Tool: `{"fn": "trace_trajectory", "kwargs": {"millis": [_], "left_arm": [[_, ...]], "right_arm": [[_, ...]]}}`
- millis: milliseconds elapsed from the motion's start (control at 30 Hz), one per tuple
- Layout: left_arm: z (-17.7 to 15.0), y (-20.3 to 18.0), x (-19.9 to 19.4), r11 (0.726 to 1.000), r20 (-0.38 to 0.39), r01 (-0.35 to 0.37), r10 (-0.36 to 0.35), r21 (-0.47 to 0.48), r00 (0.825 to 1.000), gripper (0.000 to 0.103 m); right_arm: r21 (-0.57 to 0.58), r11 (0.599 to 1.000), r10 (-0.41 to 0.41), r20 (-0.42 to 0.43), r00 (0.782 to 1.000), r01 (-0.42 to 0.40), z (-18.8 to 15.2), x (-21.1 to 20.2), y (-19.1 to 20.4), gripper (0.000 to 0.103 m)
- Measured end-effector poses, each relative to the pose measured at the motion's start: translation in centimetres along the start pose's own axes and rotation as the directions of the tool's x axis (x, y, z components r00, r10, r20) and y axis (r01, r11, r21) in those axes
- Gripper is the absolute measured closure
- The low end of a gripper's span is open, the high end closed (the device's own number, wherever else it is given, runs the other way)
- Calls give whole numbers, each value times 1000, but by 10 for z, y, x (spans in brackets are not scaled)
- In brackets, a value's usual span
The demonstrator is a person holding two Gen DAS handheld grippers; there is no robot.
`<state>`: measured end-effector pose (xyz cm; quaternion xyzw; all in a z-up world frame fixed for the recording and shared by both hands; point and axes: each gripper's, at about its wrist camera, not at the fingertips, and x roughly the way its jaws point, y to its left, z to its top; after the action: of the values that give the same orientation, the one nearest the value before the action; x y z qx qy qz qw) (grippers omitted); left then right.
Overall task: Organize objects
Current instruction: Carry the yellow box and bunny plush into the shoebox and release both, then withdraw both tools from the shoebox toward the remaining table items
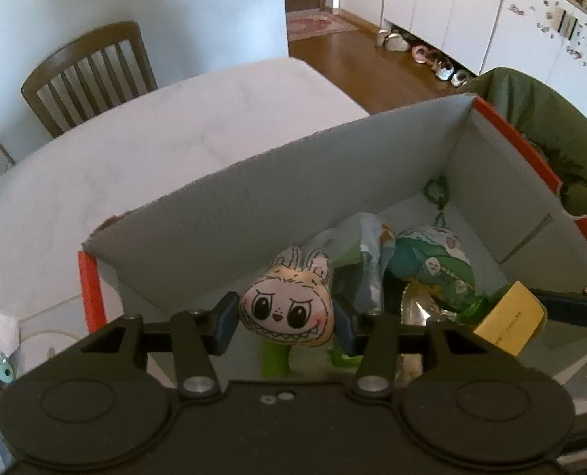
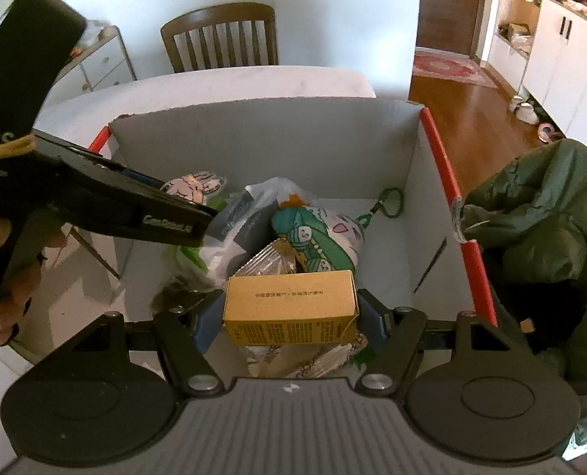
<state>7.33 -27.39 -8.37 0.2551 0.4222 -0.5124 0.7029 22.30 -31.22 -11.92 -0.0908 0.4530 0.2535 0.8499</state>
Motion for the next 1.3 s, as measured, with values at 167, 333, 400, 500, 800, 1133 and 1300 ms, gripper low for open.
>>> {"fn": "trace_trajectory", "kwargs": {"millis": [167, 333, 400, 500, 800, 1133, 1300], "left_arm": [[2, 1, 9, 1000, -40, -6, 5, -11, 999, 55], [4, 6, 15, 1000, -72, -5, 4, -20, 997, 54], [3, 7, 18, 1000, -89, -4, 2, -18, 996, 54], [3, 8, 20, 1000, -104, -9, 7, -19, 995, 53], [2, 6, 20, 999, -112, -34, 32, -16, 993, 47], [0, 2, 1, 999, -78, -22, 20, -27, 997, 40], [-4, 1, -16, 1000, -43, -11, 10, -23, 999, 36]], "right_arm": [[-13, 1000, 15, -7, 1000, -15, 2, 3, -2, 33], [-25, 1000, 13, 0, 1000, -13, 2, 1, -2, 32], [-41, 999, 6, 6, 1000, -6, 1, -1, -1, 31], [-52, 999, 3, 6, 1000, -2, 1, -1, 0, 31], [-49, 999, 18, 36, 999, -16, 0, -9, -5, 31], [-35, 999, 40, 80, 996, -38, 0, -27, -4, 29], [-2, 998, 60, 104, 993, -60, 1, -41, -5, 29]]}}
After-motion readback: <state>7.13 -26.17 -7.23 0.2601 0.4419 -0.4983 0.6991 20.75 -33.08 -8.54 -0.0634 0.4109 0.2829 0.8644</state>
